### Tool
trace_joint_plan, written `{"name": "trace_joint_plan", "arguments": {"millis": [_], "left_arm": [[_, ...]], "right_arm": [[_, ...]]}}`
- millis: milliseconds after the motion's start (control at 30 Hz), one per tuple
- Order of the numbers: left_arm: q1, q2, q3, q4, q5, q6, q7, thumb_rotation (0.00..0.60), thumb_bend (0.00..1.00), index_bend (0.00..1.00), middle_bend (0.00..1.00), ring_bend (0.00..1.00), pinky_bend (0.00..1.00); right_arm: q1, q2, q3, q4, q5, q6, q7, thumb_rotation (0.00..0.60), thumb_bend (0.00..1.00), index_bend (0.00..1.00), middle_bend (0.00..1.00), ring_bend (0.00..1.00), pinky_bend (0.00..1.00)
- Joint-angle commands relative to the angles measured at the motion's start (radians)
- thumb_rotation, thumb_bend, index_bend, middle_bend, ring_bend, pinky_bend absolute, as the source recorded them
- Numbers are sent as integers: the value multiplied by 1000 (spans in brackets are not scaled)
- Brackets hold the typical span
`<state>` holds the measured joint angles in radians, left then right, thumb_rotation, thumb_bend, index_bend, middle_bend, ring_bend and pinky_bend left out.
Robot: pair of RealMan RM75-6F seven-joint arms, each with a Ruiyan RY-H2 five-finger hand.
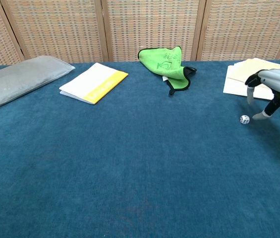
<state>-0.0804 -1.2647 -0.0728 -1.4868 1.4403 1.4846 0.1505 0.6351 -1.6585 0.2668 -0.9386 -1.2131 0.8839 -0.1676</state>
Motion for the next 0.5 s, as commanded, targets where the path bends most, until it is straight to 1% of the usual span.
{"name": "trace_joint_plan", "arguments": {"millis": [33, 500], "left_arm": [[-1, 0, 1, -1, 1, 0, 2, 600, 0, 0, 0, 0, 0], [-3, 0, 1, 0, -2, 0, -3, 600, 0, 0, 0, 0, 0]], "right_arm": [[3, -6, -4, 7, 3, -2, 8, 600, 367, 531, 238, 0, 67], [17, -29, -17, 25, 22, -19, 7, 600, 377, 533, 241, 0, 63]]}}
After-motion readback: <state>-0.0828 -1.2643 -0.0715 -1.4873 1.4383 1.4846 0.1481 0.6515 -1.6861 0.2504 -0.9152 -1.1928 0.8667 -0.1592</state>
